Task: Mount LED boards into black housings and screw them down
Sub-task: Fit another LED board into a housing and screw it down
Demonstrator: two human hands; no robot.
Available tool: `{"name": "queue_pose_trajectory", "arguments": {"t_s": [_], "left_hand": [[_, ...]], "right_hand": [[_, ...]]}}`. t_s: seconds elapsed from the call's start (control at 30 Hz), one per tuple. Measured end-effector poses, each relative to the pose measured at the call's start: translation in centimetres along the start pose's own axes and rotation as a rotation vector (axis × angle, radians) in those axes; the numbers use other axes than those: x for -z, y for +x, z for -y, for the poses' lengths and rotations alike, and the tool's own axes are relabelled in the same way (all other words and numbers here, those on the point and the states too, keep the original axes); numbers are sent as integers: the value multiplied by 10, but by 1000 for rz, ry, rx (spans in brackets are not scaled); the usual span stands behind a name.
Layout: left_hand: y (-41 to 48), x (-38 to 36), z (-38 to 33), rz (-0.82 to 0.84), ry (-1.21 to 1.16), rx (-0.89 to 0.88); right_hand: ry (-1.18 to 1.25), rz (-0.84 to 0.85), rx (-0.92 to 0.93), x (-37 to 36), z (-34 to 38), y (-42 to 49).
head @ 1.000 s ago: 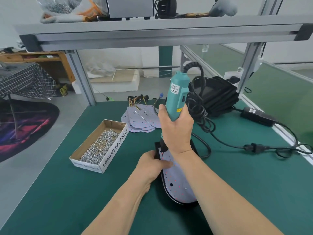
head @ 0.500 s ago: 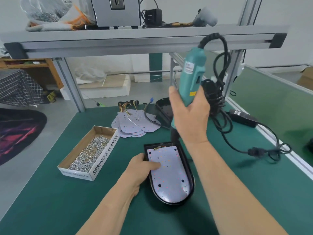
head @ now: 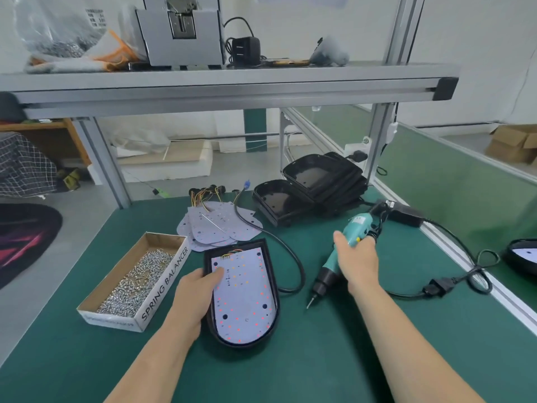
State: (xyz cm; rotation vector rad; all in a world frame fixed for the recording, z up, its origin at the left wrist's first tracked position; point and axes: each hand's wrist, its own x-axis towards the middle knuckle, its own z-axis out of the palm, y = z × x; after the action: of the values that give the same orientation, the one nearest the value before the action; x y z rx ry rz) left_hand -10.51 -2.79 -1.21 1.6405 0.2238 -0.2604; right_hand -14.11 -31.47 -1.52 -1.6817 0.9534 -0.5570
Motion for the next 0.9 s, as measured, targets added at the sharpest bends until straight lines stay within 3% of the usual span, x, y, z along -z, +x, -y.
{"name": "queue_pose_trajectory", "arguments": {"t_s": [0.17,0.3,0.37,0.43,0.5,0.6,0.7,0.8,0.9], "left_hand": [[1,2,-3,-47,-67,21],[-5,0,-2,-56,-70,6],[-7,-2,-1,-54,-53,-3],[-8,-2,-2,-58,-64,9],[-7,-1,-3,-60,-96,34],[-7,2,-6,-37,-182,105],[-6,7,-12,12,-326,225],[-4,6,-25,119,-419,296],[0,-2,-42,196,-485,256]], "right_hand": [[-327,-72,151,-8,0,-12],[-688,-236,550,-12,11,-16],[-804,-66,683,-29,26,-18],[-852,212,591,-54,39,-22],[-911,382,497,-74,45,-25],[-926,457,445,-86,50,-27],[-788,463,441,-82,47,-37],[-698,449,534,-70,36,-62],[-702,455,646,-52,27,-86]]}}
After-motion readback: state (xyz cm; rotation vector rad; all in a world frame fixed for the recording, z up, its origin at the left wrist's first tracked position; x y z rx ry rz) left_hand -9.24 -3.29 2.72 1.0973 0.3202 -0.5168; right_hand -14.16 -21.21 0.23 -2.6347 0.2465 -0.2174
